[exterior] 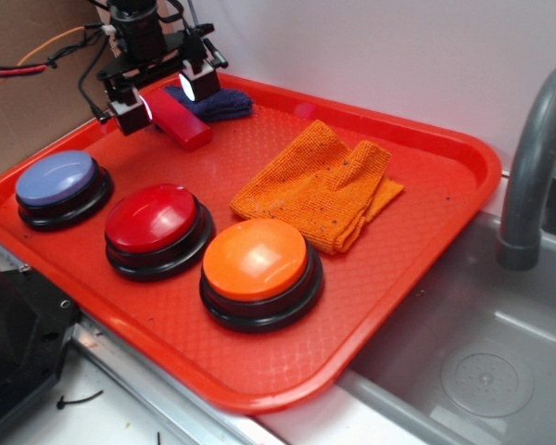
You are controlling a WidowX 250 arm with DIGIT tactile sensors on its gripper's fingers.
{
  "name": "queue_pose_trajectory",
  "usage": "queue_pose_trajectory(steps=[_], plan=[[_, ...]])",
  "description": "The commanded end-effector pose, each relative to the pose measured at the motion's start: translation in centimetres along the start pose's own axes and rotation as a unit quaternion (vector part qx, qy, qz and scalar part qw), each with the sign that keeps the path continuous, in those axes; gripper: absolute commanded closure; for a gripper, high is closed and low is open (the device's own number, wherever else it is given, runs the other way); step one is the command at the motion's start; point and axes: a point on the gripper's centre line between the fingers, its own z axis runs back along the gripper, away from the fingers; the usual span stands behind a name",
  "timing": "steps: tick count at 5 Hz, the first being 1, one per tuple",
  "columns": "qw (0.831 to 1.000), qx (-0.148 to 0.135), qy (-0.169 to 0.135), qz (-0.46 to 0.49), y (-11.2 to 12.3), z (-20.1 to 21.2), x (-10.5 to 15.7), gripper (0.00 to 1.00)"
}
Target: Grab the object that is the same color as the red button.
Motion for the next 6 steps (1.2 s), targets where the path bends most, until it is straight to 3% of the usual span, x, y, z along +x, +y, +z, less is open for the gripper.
queue_pose_trajectory(steps=[1,2,3,4,5,6], plan=[[1.000,0.003,-0.016,0.021,-0.2,-1.4,1.4,0.00],[1.000,-0.001,-0.010,0.029,0.0,-2.0,1.4,1.00],[1.000,-0.002,-0.004,0.024,0.3,-1.3,1.9,1.00],[0.992,0.051,-0.006,-0.118,-0.6,1.3,2.3,1.00],[0.970,0.035,0.000,-0.240,-1.5,4.2,2.1,1.00],[0.935,-0.005,0.026,-0.354,-2.0,7.2,0.6,1.00]])
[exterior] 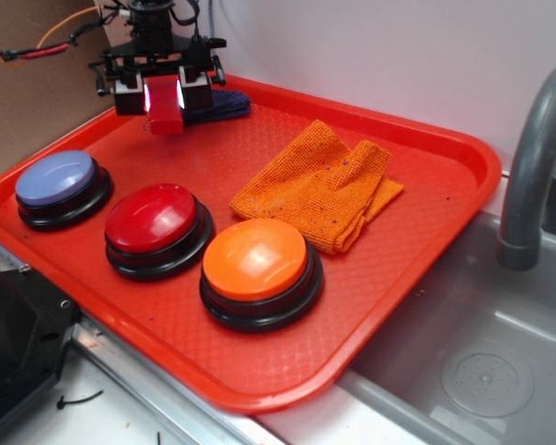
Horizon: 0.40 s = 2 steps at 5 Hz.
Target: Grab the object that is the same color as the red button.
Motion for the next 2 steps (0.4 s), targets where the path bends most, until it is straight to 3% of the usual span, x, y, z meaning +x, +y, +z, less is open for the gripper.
queue_pose_trajectory(steps=[1,2], plan=[[0.965,-0.103,-0.017,-0.240,-0.9,9.1,-1.9,1.00],[0.920,-0.170,-0.012,-0.353,-0.2,14.1,-5.0,1.00]])
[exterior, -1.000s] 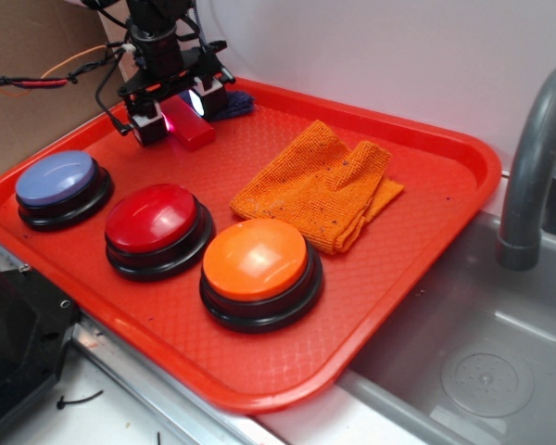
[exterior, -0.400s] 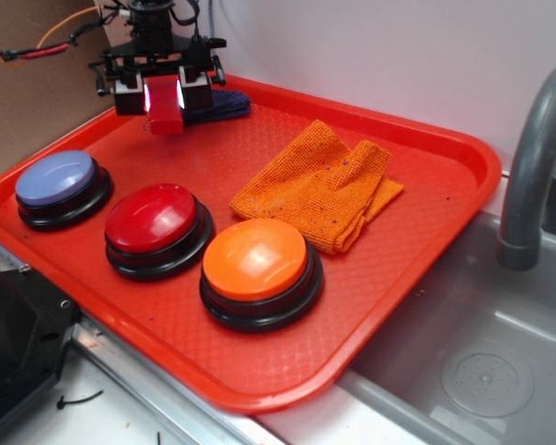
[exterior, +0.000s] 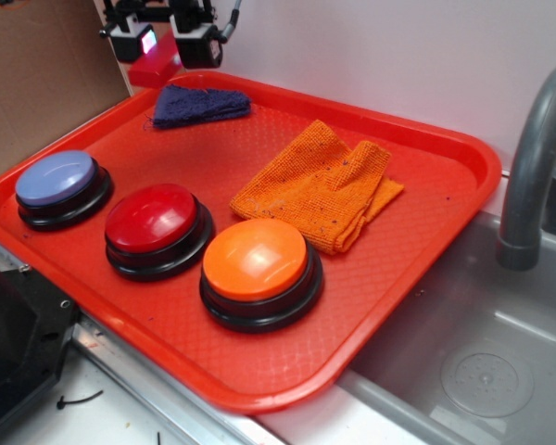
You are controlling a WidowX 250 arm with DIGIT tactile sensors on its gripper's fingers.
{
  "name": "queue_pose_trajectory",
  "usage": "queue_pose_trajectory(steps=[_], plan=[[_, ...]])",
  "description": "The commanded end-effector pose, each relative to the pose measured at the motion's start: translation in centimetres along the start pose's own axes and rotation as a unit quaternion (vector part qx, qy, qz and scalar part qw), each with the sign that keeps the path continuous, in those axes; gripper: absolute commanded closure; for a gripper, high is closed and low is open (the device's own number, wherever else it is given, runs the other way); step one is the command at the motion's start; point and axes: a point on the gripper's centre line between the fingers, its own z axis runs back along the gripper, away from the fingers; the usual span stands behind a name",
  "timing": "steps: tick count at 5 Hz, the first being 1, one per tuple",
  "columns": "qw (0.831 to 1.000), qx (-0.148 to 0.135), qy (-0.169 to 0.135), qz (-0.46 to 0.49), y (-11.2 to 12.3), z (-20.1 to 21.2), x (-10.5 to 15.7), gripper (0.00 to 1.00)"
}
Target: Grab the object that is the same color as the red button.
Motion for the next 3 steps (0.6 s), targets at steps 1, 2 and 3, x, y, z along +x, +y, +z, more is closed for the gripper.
queue_pose_trajectory(steps=[1,2,3], plan=[[0.982,-0.094,-0.044,-0.156,-1.3,9.5,-3.1,1.00],[0.983,-0.088,-0.046,-0.157,-2.0,11.2,-4.0,1.00],[0.993,-0.074,0.009,-0.092,-1.1,8.8,-1.4,1.00]])
